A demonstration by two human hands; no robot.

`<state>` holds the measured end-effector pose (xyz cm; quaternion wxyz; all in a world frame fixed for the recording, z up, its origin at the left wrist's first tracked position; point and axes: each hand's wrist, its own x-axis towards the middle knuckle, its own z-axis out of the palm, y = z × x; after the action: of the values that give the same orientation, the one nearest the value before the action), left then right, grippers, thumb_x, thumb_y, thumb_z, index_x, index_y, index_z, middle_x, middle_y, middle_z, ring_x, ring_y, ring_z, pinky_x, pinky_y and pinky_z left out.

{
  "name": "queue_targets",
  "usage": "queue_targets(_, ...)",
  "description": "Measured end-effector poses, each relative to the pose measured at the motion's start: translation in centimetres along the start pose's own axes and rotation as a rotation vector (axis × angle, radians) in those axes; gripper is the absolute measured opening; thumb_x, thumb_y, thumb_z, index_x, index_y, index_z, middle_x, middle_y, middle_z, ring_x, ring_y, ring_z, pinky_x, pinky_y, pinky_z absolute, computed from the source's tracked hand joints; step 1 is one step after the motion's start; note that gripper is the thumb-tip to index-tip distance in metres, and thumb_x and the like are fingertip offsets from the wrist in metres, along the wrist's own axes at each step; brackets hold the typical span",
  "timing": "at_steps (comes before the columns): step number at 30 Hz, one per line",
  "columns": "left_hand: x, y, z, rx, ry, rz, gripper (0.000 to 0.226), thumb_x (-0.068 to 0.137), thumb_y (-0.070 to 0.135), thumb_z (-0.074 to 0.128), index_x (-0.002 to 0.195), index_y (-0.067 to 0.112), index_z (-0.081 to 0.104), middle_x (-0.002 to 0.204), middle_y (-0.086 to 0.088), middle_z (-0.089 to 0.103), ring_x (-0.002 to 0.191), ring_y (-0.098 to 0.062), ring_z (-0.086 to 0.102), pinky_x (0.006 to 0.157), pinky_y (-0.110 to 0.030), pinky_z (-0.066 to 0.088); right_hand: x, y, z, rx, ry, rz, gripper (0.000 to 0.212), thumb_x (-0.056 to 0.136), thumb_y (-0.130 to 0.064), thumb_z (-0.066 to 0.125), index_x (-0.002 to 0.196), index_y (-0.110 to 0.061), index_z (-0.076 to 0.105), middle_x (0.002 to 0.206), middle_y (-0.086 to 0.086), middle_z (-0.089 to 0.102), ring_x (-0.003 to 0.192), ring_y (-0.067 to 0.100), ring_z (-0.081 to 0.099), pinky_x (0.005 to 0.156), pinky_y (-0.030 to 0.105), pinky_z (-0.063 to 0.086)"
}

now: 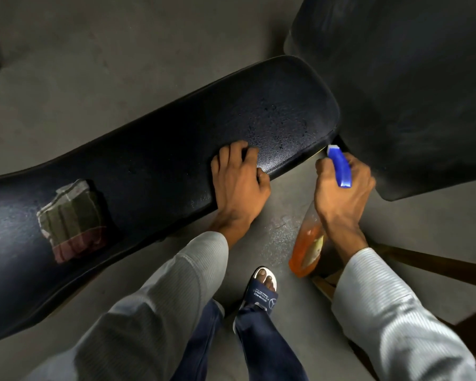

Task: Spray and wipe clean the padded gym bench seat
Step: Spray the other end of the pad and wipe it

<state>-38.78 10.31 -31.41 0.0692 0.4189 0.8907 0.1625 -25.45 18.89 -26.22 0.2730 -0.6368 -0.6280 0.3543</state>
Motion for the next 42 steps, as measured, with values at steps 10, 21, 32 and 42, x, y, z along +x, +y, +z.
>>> queue_targets(10, 0.1, -0.3, -0.3, 0.03, -0.043, -0.001, 0.039, 0.083, 0.031, 0.069, 0.12, 0.018, 0.071, 0.134, -0.006, 0.061, 0.12, -0.031, 0.056, 0.1, -0.05, 0.046, 0.5, -2.9, 1.1, 0.03, -0.093, -0.058, 0.026, 0.093, -0.012, 0.069, 0.082, 0.011, 0.063, 0.067, 0.014, 0.05, 0.07, -0.016, 0.049, 0.064, 0.034, 0.028)
queue_targets(21, -0.2, 0.1, -0.2, -0.005, -0.024, -0.019, 0.034, 0.083, 0.028, 0.068, 0.116, 0.018, 0.071, 0.134, -0.005, 0.062, 0.12, -0.032, 0.056, 0.101, -0.048, 0.044, -0.6, 0.3, -0.2, 0.027, -0.024, 0.047, 0.035, 0.091, -0.024, 0.065, 0.068, 0.0, 0.056, 0.059, 0.014, 0.045, 0.054, 0.005, 0.044, 0.063, 0.036, 0.033)
queue_targets(32, 0.0, -0.6, -0.8, 0.017, -0.067, 0.051, 0.032, 0.093, 0.028, 0.069, 0.124, 0.02, 0.069, 0.137, -0.005, 0.06, 0.123, -0.03, 0.055, 0.103, -0.047, 0.045, -3.4, 1.6, 0.2, 0.087, 0.162, 0.16, 0.035, 0.086, -0.042, 0.06, 0.071, -0.009, 0.059, 0.065, 0.018, 0.058, 0.066, 0.047, 0.058, 0.07, 0.062, 0.056)
queue_targets(42, -0.9, -1.6, -1.3, -0.193, -0.045, 0.065, 0.039, 0.087, 0.019, 0.071, 0.125, 0.014, 0.07, 0.14, -0.007, 0.062, 0.125, -0.032, 0.057, 0.107, -0.048, 0.049, -6.8, -0.1, 1.0, 0.107, -0.019, 0.023, 0.026, 0.09, -0.022, 0.069, 0.068, -0.014, 0.058, 0.063, 0.007, 0.049, 0.06, -0.006, 0.05, 0.064, 0.029, 0.047)
